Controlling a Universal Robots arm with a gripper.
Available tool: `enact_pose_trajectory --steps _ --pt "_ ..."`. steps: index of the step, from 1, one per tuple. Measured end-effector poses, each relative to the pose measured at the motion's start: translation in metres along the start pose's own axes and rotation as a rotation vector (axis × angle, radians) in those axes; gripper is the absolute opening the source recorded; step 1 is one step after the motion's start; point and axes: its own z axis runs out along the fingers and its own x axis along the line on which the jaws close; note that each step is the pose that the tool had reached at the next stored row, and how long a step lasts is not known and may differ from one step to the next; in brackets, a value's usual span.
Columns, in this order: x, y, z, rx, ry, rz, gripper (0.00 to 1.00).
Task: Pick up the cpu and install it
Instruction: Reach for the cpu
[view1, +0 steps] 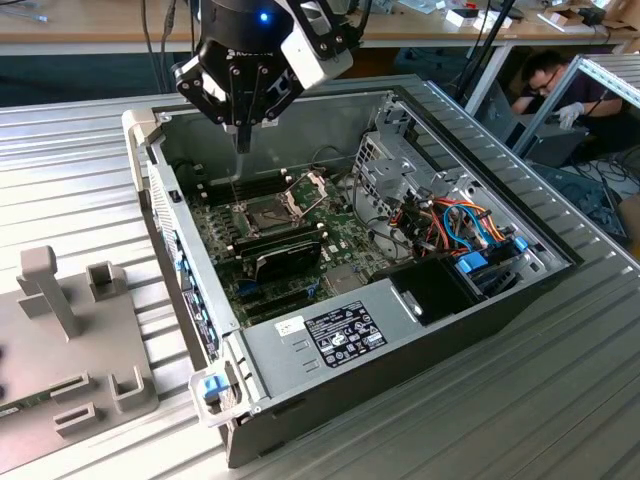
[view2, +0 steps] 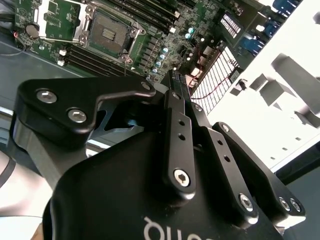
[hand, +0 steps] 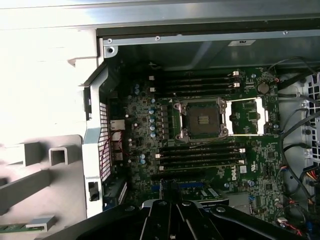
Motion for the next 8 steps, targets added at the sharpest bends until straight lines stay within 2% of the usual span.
enact_pose_trajectory --steps 8 --pt "0.0024 -0.0002 0.0000 0.0001 0.0000 0.000 0.11"
